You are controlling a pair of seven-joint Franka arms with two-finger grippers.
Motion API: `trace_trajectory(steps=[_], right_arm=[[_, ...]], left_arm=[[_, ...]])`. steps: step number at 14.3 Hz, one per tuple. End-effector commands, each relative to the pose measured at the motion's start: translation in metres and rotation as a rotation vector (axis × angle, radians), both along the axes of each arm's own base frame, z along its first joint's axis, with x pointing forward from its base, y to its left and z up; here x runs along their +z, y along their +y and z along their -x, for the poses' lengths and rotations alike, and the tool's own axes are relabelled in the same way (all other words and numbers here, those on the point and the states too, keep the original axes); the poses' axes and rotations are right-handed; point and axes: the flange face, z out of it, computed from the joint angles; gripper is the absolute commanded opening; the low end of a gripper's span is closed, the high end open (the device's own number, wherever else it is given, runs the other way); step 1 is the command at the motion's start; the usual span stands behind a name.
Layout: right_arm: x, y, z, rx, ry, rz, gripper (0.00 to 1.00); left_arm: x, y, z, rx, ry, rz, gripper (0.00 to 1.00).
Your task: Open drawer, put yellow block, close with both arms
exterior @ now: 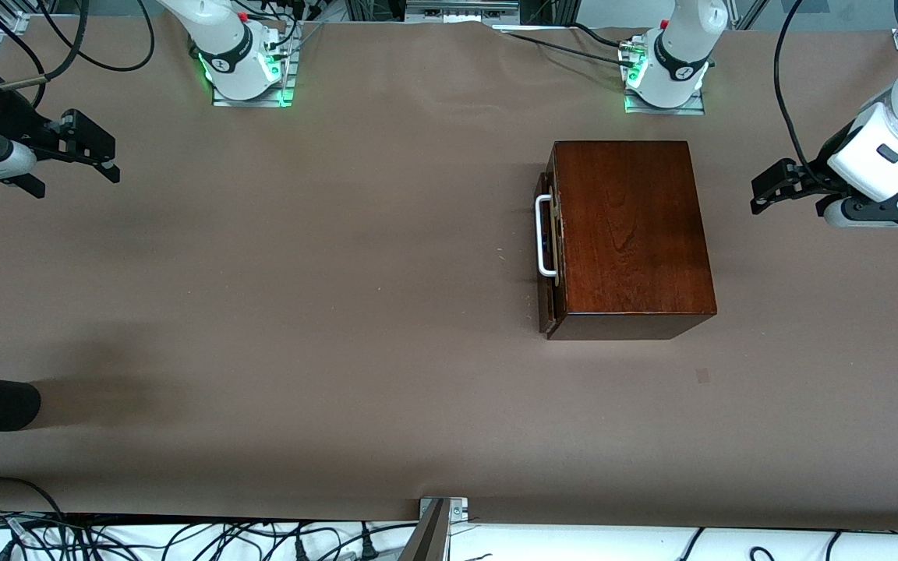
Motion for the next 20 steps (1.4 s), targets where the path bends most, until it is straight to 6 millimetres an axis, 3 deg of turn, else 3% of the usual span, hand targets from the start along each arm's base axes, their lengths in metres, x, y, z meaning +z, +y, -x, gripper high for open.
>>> trace_trajectory(steps=[1,20], right_arm=[[0.0046,-0.0021,0.0013,-0.005,0.003,0.01,1.0],[0.0046,-0.003,0.0012,-0.005,0.003,0.01,1.0]], left_arm=[[0.0006,-0.0028,0.0012,0.003,-0.004,0.01,1.0],[0.0029,-0.0025,-0.0055,0.005,-0.011,0.013,1.0]])
